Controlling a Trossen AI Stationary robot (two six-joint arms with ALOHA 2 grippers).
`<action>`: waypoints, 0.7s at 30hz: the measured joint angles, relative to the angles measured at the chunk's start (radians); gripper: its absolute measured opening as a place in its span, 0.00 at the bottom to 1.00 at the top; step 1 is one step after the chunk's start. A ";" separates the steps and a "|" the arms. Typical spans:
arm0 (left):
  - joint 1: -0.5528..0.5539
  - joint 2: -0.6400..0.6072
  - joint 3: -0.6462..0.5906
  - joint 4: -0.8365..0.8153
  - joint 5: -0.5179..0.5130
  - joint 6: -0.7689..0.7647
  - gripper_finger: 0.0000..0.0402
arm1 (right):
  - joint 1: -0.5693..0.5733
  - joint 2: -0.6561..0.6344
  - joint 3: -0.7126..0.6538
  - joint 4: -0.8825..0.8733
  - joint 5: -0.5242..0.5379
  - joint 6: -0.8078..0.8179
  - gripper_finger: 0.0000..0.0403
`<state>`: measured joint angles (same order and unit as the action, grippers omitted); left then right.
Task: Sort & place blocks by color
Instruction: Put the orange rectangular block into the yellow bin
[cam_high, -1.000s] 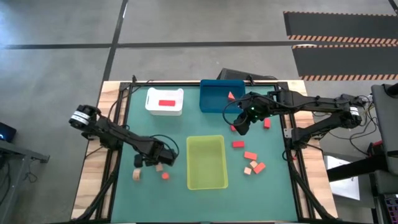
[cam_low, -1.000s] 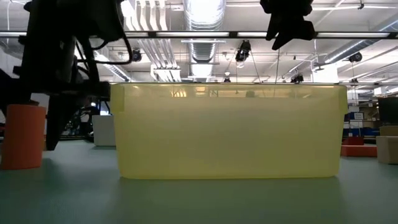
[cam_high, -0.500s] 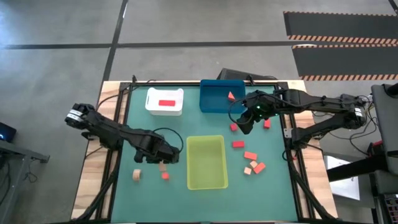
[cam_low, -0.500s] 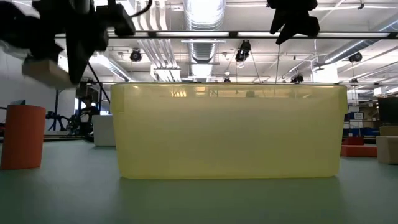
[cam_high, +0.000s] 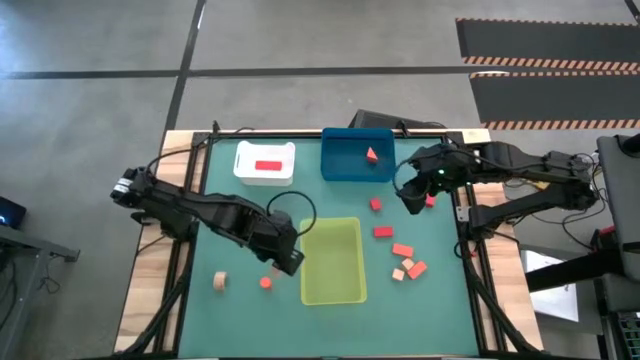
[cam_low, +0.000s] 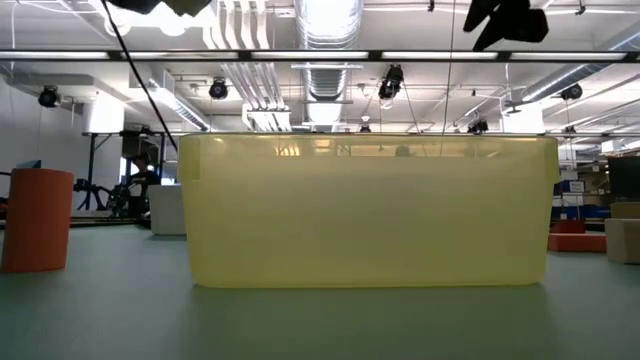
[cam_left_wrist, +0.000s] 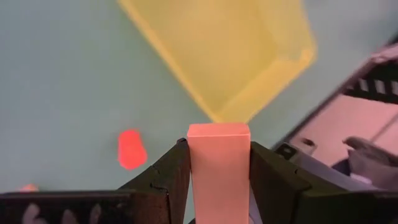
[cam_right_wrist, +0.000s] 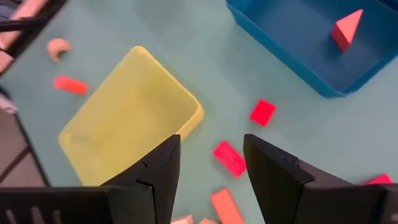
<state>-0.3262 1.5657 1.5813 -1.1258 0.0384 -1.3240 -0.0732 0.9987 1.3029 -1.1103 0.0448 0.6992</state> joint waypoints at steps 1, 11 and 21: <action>0.001 0.011 0.027 0.003 0.000 0.021 0.32 | 0.010 -0.009 0.000 0.003 0.000 0.004 0.41; 0.012 0.204 0.352 -0.009 0.002 0.311 0.32 | 0.134 -0.062 0.000 0.192 0.062 -0.038 0.41; 0.043 0.380 0.549 -0.036 0.033 0.589 0.32 | 0.225 -0.086 0.000 0.228 0.098 -0.011 0.41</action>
<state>-0.2831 1.9453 2.1303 -1.1621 0.0719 -0.7345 0.1514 0.9123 1.3029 -0.8821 0.1430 0.6887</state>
